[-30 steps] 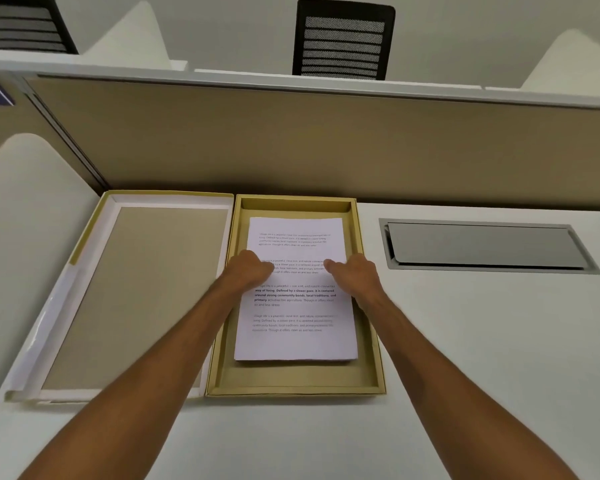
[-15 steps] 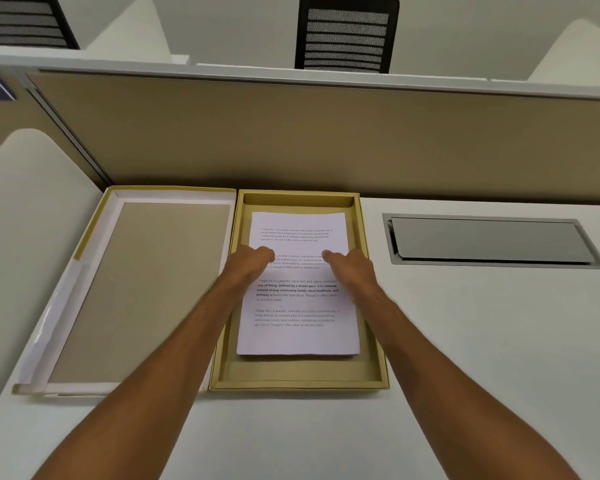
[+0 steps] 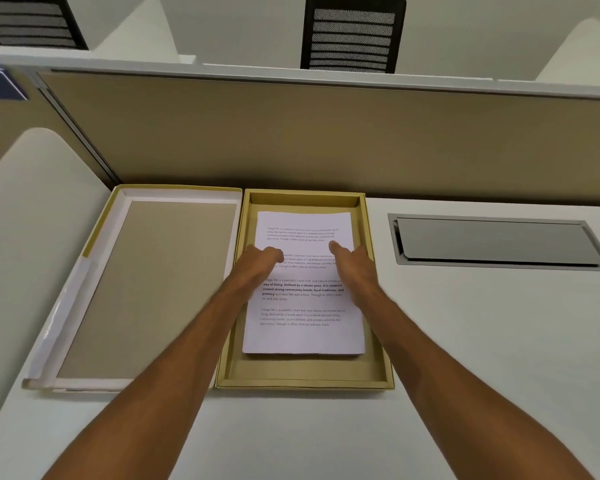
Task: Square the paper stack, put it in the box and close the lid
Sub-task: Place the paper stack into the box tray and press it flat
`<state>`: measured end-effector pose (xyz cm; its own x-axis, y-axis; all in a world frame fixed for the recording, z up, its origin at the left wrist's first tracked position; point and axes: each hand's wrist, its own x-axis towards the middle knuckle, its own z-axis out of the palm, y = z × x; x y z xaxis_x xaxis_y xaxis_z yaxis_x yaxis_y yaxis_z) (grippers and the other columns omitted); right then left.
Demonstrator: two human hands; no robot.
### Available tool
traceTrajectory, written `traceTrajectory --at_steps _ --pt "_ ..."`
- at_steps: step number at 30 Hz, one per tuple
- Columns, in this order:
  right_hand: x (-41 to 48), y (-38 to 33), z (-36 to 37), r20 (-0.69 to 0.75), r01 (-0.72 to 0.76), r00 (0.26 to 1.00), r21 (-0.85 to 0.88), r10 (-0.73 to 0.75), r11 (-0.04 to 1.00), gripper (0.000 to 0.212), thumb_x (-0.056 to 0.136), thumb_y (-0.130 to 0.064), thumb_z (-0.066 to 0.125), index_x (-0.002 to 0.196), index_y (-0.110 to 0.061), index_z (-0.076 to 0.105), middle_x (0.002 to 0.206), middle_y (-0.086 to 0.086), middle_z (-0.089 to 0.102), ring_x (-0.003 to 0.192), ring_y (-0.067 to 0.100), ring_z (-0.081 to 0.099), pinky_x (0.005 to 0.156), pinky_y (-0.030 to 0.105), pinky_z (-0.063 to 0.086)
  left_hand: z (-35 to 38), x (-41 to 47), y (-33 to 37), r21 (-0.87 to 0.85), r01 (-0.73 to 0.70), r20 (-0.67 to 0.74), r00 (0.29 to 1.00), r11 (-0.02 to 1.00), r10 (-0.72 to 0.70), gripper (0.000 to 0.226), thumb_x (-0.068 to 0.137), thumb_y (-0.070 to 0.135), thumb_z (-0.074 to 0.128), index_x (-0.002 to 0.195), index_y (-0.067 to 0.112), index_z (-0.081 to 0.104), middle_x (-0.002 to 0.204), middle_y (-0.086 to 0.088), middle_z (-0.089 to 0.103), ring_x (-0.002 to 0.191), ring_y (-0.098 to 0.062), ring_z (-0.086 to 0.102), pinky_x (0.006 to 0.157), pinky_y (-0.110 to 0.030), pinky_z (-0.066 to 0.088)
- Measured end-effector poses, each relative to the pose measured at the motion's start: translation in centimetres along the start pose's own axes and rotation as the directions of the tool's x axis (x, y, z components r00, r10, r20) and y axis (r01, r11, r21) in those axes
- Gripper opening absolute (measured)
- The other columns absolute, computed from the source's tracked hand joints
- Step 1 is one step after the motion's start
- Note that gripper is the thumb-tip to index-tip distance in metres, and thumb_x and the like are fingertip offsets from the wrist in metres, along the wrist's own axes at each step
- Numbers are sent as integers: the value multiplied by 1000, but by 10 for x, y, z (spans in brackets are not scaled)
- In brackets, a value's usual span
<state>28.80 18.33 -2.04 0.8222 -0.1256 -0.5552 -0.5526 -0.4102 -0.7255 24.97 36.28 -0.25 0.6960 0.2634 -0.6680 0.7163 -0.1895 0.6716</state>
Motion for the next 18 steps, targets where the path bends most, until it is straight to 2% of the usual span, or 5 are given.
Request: traceTrajectory --at_steps 4,7,11,13,18 --pt "2 7 -4 9 79 997 -124 -78 989 77 94 -57 49 151 -9 29 152 11 44 133 33 49 101 43 45 -2 2 -6 153 -77 -13 997 985 80 76 90 38 64 150 14 25 145 -8 49 111 -28 57 80 -38 45" --pt "1 18 1 -70 281 950 -233 -304 931 70 97 -50 49 151 -10 29 155 10 40 137 32 45 108 44 41 -1 -9 -21 230 -246 15 968 941 250 88 78 46 78 147 19 30 146 -2 50 126 -28 55 90 -39 49" --pt "17 11 -1 -52 529 791 -440 -609 725 55 100 -40 48 145 -10 40 151 11 42 138 28 40 112 43 37 12 -29 -63 448 -248 49 966 859 253 143 40 81 77 154 41 0 161 -3 25 145 -27 31 111 -54 38" --pt "35 -6 -1 37 589 737 -525 -675 614 51 100 -41 47 139 -7 48 145 13 48 132 29 45 108 43 42 21 -48 -79 529 -217 77 975 820 208 150 44 73 82 151 44 -19 163 -3 9 148 -29 22 113 -52 35" --pt "75 -57 17 333 663 659 -680 -674 313 51 101 -43 43 128 -3 57 133 16 57 120 31 52 99 42 43 40 -59 -101 608 -212 12 966 765 258 153 54 55 88 144 41 -35 143 -9 17 130 -22 32 105 -38 42"
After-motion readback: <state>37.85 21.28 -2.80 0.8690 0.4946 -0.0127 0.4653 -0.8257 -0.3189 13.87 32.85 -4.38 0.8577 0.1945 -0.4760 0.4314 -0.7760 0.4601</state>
